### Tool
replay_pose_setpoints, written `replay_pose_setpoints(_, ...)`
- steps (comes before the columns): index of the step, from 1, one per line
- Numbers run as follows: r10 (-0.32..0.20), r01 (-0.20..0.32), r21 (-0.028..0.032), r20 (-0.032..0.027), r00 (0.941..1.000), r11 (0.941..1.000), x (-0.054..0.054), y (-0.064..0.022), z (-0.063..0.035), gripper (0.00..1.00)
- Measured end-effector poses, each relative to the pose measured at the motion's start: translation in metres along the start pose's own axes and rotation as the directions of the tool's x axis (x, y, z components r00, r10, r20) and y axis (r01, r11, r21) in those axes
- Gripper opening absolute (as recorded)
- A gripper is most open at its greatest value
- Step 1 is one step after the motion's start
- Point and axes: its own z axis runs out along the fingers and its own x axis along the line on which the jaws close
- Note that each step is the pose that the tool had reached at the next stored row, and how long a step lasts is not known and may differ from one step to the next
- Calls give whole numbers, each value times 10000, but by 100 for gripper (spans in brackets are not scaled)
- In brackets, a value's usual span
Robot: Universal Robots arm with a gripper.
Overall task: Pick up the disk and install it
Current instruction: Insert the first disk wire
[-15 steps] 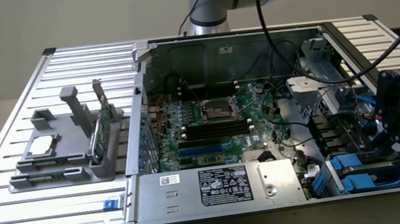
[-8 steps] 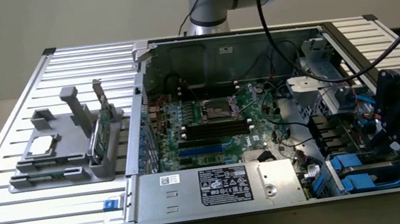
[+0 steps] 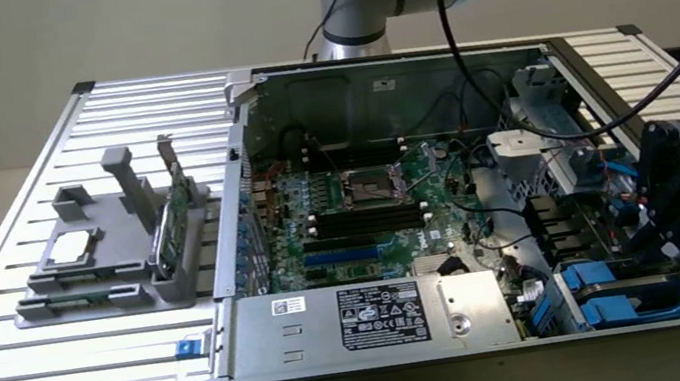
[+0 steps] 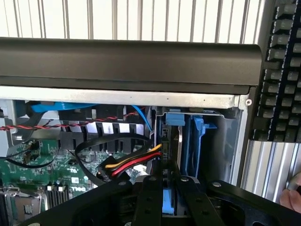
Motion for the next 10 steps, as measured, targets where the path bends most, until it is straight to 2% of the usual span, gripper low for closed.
replay_pose_setpoints(4,185,-185,-5,98,9998,9998,14,5,12,17)
replay_pose_setpoints(10,342,-342,-19,319,9989,9994,58,9,27,17)
